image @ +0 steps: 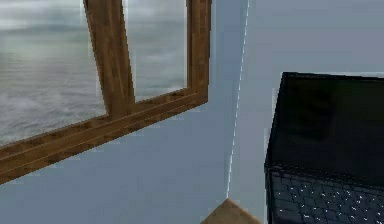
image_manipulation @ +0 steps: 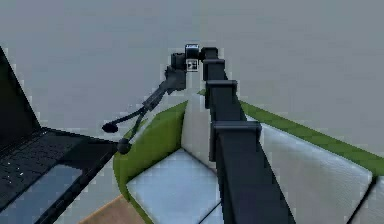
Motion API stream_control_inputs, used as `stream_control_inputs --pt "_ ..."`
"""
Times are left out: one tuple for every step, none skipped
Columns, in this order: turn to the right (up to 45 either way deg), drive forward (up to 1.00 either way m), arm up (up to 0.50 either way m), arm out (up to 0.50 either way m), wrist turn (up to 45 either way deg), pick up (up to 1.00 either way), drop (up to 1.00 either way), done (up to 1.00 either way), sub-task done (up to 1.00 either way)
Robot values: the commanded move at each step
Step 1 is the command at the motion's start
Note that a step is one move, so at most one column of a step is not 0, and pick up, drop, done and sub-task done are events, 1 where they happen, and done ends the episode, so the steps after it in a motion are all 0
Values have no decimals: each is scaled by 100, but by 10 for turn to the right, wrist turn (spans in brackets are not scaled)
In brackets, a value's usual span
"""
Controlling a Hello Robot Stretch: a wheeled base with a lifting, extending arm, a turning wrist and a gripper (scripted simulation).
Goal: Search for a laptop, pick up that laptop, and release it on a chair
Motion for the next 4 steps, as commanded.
stream_control_inputs --pt "0 0 0 -42 0 0 0 0 0" --pt "-450 0 0 0 0 0 0 0 0" --pt "-450 0 0 0 0 0 0 0 0" --pt "-330 0 0 0 0 0 0 0 0"
